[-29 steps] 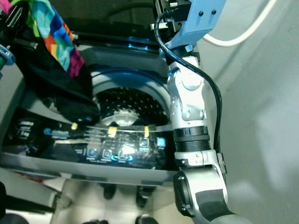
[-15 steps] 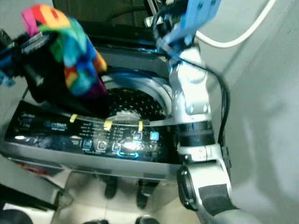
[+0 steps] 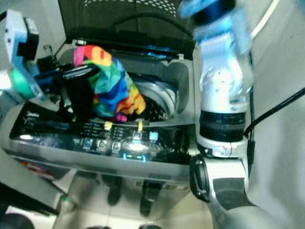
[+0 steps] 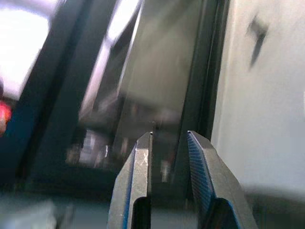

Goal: Clothes washing

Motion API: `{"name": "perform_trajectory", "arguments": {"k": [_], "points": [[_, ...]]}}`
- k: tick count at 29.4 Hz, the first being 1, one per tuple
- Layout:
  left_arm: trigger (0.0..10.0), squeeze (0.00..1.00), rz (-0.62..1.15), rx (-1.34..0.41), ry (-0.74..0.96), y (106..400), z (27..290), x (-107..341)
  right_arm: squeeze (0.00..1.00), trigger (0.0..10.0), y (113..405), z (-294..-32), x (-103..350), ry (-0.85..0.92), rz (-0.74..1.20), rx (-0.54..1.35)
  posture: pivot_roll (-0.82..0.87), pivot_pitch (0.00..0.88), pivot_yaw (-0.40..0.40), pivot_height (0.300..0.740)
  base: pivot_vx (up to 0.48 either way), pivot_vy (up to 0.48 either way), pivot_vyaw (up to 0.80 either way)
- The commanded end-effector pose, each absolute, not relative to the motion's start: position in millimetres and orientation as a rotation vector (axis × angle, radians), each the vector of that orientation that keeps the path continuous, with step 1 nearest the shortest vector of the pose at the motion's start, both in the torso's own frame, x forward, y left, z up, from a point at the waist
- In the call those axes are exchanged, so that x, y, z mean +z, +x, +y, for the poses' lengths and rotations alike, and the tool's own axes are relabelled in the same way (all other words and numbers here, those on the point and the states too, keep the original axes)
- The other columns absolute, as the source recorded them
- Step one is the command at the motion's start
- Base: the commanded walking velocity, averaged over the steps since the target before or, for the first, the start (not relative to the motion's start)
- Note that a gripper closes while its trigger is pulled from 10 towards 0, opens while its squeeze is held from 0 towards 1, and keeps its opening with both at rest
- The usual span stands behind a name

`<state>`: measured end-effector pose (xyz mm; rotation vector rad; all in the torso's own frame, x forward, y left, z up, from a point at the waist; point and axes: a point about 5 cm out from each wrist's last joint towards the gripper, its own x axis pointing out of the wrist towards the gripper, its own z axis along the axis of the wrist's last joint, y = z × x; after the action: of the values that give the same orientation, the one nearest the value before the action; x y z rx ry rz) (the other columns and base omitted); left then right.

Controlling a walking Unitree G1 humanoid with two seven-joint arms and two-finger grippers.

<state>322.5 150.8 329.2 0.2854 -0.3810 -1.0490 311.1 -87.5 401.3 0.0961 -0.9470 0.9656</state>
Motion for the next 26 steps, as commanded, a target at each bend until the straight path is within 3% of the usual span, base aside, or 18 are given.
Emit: {"name": "perform_trajectory", "arguments": {"k": [1, 2, 9, 12, 16, 19, 22, 23, 25, 26], "points": [[10.0, 0.00, -0.397, -1.046, 0.311, 323.9, 149.8, 331.8, 0.00, 10.0, 318.8, -76.1, 390.6, 0.028, -0.892, 0.954, 0.11, 0.069, 0.059, 0.740, 0.000, 0.000, 0.00], [10.0, 0.00, -0.439, -1.048, 0.283, 321.6, 148.3, 343.2, 0.00, 10.0, 337.5, -58.1, 378.8, -0.014, -0.822, 0.885, 0.12, 0.073, 0.055, 0.740, 0.000, 0.000, 0.00], [10.0, 0.00, -0.469, -0.978, 0.303, 324.8, 155.4, 350.6, 0.00, 10.0, 365.3, -37.0, 378.1, -0.049, -0.735, 0.711, 0.14, 0.078, 0.042, 0.740, 0.000, 0.000, 0.00], [10.0, 0.00, -0.448, -0.850, 0.384, 339.2, 172.8, 347.5, 0.00, 10.0, 368.9, -37.8, 389.7, -0.050, -0.773, 0.606, 0.16, 0.090, 0.032, 0.740, 0.000, 0.000, 0.00], [10.0, 0.00, -0.444, -0.827, 0.410, 343.9, 178.4, 347.1, 0.00, 10.0, 366.6, -44.6, 398.0, -0.041, -0.826, 0.550, 0.15, 0.095, 0.037, 0.740, 0.000, 0.000, 0.00], [10.0, 0.00, -0.525, -0.707, 0.466, 368.1, 174.4, 366.6, 0.00, 10.0, 349.5, -87.9, 419.1, -0.018, -1.027, 0.356, 0.11, 0.108, 0.073, 0.740, 0.000, 0.000, 0.00], [10.0, 0.00, -0.597, -0.640, 0.478, 377.5, 162.1, 383.6, 0.00, 10.0, 344.3, -108.6, 419.4, -0.027, -1.075, 0.271, 0.10, 0.108, 0.079, 0.740, 0.000, 0.000, 0.00], [10.0, 0.00, -0.631, -0.670, 0.449, 380.3, 144.7, 394.6, 0.00, 10.0, 342.4, -124.2, 415.7, -0.035, -1.080, 0.221, 0.08, 0.107, 0.088, 0.740, 0.000, 0.000, 0.00], [10.0, 0.00, -0.635, -0.704, 0.432, 380.7, 136.1, 397.7, 0.00, 10.0, 342.9, -129.6, 414.3, -0.041, -1.086, 0.200, 0.08, 0.107, 0.088, 0.740, 0.000, 0.000, 0.00], [10.0, 0.00, -0.600, -0.839, 0.375, 380.0, 116.3, 394.7, 0.00, 10.0, 344.1, -138.0, 411.6, -0.053, -1.080, 0.169, 0.07, 0.106, 0.094, 0.740, 0.000, 0.000, 0.00]]}}
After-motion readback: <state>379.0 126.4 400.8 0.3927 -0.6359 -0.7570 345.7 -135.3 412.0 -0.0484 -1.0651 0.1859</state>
